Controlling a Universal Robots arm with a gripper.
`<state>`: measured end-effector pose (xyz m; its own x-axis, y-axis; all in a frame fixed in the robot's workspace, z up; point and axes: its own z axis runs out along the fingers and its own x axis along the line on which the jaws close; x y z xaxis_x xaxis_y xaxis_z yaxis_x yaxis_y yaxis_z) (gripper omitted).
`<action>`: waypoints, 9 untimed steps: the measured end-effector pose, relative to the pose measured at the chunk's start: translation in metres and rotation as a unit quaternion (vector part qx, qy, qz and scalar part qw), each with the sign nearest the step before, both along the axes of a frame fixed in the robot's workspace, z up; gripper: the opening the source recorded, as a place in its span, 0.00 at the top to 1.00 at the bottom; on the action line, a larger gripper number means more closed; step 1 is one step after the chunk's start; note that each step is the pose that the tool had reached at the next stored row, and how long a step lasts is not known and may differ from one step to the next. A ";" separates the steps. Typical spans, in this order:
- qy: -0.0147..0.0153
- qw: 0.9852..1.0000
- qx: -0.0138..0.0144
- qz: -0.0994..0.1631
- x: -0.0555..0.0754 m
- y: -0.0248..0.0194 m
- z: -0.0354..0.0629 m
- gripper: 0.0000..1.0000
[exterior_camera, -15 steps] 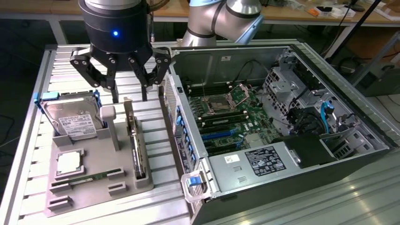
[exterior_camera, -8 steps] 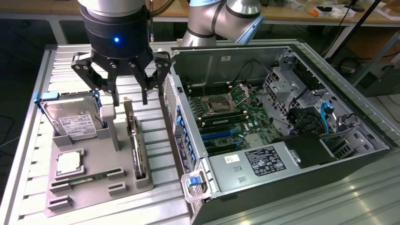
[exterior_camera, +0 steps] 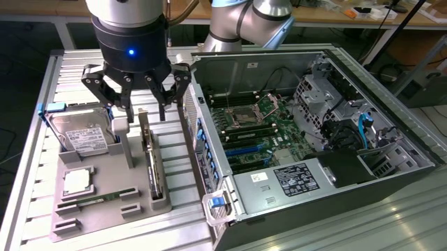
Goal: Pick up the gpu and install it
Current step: 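Pick up the gpu and move the gpu toward the slot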
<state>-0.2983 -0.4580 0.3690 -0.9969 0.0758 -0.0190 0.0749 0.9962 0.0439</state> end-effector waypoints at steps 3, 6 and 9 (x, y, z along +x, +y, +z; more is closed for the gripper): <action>0.000 1.000 0.000 0.000 0.000 -0.0009 -0.0031 0.46; 0.000 1.000 0.000 0.000 0.000 -0.0017 -0.0063 0.46; 0.000 1.000 0.000 0.000 0.000 -0.0028 -0.0099 0.46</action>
<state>-0.2984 -0.4608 0.3591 -0.9969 0.0758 -0.0191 0.0749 0.9962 0.0440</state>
